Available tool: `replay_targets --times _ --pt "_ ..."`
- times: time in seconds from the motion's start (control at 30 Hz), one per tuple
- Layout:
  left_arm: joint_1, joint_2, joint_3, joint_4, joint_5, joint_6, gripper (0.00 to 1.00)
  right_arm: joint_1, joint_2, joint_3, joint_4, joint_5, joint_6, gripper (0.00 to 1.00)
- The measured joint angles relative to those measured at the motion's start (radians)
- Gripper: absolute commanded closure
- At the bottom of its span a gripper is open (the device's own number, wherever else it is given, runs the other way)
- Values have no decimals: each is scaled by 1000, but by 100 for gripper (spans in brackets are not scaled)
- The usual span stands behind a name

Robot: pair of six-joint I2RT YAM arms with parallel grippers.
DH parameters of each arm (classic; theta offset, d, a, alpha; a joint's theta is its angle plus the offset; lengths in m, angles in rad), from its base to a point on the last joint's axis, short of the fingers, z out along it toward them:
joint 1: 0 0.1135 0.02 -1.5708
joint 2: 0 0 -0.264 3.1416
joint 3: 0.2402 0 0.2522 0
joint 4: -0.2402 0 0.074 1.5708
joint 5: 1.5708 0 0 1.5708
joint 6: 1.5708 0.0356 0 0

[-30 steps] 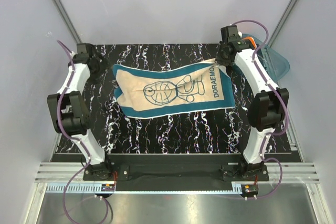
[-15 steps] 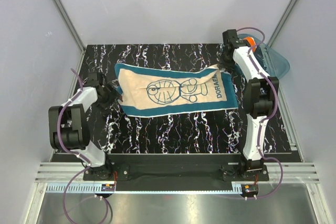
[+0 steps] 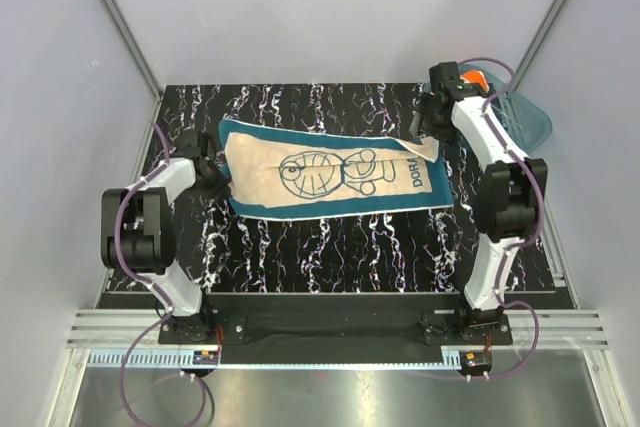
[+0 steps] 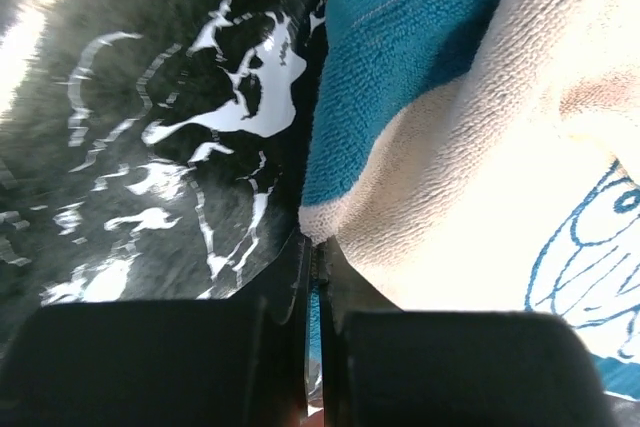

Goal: Roll the towels
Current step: Flatten the towel

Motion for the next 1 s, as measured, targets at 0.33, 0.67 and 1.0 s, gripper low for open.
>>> replay_targets --times 0.33,0.67,1.0 --pt "38 -261 126 -260 -173 116 86 157 -268 -275 75 -12 18 19" --pt "77 -328 125 -405 -250 211 10 181 -143 -282 75 -19 3 16" --pt "77 -330 36 -339 -192 224 10 179 18 -203 77 -19 -18 16"
